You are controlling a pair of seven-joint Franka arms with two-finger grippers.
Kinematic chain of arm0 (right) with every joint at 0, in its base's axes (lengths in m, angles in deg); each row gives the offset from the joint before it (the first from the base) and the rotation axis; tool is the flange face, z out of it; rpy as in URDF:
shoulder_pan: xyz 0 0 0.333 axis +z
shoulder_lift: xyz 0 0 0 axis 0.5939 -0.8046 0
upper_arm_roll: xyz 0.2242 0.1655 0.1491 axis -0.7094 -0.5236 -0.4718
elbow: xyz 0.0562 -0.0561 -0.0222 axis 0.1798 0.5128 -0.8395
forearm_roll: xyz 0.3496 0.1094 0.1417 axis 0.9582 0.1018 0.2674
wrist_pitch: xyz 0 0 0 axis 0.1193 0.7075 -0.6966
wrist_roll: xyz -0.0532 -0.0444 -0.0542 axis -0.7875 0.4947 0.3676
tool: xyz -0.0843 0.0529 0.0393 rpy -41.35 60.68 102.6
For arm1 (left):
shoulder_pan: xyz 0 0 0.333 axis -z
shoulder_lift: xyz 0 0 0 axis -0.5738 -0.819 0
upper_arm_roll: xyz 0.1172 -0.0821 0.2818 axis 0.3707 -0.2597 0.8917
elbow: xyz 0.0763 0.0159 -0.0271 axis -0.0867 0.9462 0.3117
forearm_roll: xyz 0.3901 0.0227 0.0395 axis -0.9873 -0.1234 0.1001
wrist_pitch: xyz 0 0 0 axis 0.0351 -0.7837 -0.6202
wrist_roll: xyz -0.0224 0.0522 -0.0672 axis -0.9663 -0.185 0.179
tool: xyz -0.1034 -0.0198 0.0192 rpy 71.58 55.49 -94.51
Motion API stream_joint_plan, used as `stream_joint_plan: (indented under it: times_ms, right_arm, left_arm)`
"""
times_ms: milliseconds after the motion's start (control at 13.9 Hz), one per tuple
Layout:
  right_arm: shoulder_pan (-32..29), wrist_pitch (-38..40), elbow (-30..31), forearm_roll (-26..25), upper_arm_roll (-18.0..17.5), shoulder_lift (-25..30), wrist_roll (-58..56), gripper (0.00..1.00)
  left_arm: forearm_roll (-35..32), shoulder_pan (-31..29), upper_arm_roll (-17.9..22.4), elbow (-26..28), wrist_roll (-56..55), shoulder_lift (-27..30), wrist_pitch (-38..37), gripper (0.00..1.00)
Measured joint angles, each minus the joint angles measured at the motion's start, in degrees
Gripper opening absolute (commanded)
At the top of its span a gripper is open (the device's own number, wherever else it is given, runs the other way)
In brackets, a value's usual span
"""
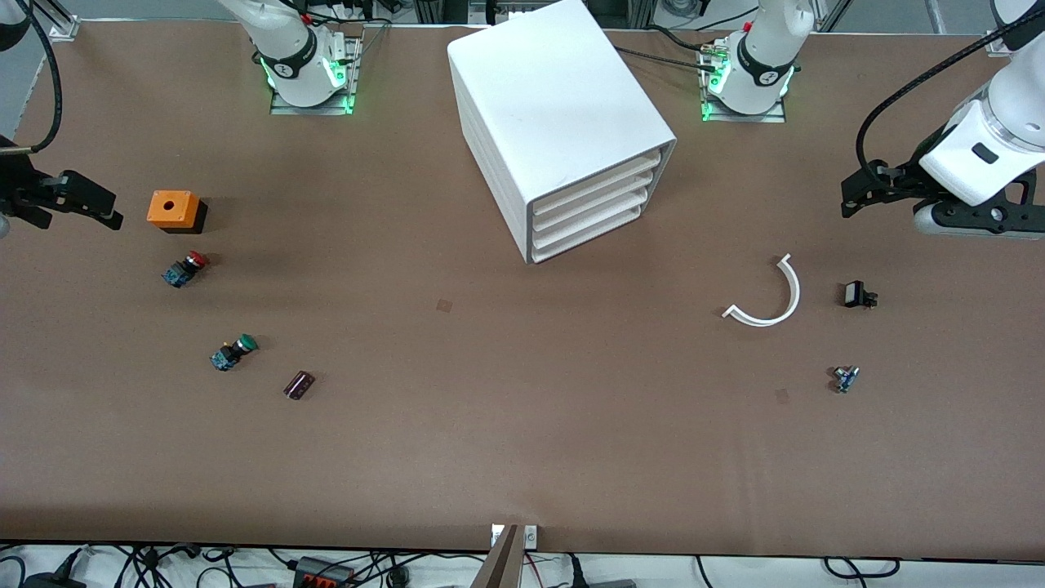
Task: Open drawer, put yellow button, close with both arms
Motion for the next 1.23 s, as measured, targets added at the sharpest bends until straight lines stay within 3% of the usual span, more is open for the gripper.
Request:
stream_joint_plan:
  times_ms: [1225]
  right_arm:
    - [-0.1,0.4,0.0,-0.1,0.2,0.0,0.0,1.00]
  left_arm:
    - [0.0,-1.0,0.7,0.3,0.1,-1.0,-0.6,1.00]
